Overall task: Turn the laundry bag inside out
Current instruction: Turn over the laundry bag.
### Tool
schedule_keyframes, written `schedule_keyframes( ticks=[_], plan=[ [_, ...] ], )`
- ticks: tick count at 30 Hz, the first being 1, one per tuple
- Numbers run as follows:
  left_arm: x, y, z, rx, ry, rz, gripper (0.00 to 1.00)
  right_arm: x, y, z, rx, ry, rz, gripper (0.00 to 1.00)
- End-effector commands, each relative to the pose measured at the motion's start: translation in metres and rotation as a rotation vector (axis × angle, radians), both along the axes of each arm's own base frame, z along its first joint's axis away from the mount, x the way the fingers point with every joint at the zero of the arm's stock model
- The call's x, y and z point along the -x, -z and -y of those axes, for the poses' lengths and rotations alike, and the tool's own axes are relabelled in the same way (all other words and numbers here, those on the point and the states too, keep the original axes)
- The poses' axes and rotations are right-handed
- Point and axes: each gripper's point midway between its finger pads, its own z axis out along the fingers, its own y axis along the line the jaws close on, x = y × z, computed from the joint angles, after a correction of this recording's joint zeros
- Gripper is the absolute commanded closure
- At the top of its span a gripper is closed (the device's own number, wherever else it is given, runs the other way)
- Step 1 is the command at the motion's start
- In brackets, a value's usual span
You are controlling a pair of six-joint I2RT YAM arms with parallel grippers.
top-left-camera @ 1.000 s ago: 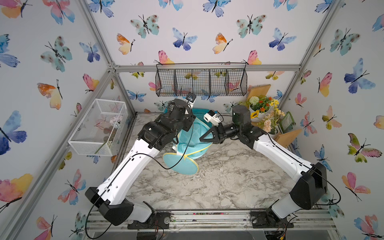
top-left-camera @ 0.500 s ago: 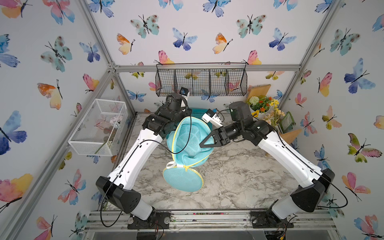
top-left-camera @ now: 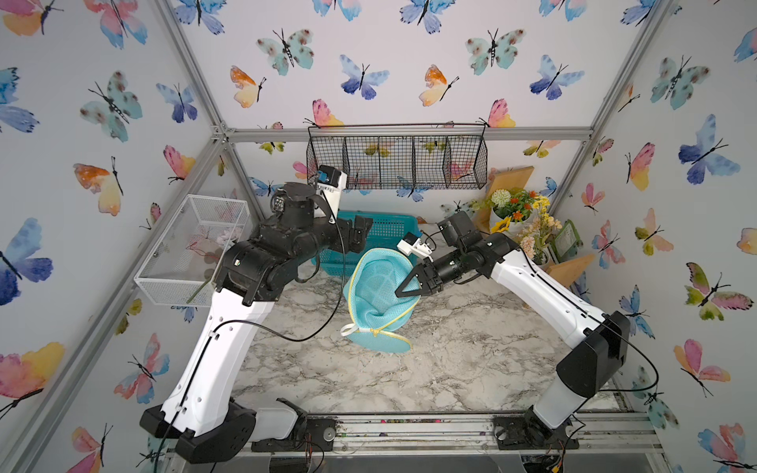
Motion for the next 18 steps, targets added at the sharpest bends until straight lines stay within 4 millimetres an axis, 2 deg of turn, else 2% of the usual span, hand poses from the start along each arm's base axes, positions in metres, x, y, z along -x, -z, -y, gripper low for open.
schedule_keyframes(
  ticks=[1, 8, 11, 13, 16, 18],
  plan=[
    [0.014, 0.054, 0.02, -0.006, 0.111, -0.21, 0.08, -0.001, -0.006, 0.0, -0.008, -0.004, 0.024, 0.97],
    [0.014, 0.095, 0.033, -0.021, 0.16, -0.305, 0.1, 0.0, -0.017, -0.002, -0.046, -0.017, 0.027, 0.97],
    [0.011, 0.099, 0.034, -0.017, 0.165, -0.295, 0.16, 0.001, -0.018, -0.002, -0.049, -0.019, 0.024, 0.97],
    [0.01, 0.1, 0.038, -0.011, 0.179, -0.301, 0.25, 0.001, -0.018, -0.002, -0.053, -0.02, 0.023, 0.97],
    [0.009, 0.103, 0.039, -0.014, 0.184, -0.301, 0.49, 0.001, -0.02, -0.002, -0.059, -0.024, 0.021, 0.98],
    [0.005, 0.096, 0.036, 0.001, 0.177, -0.273, 0.69, 0.003, -0.02, -0.001, -0.062, -0.028, 0.02, 0.98]
  ],
)
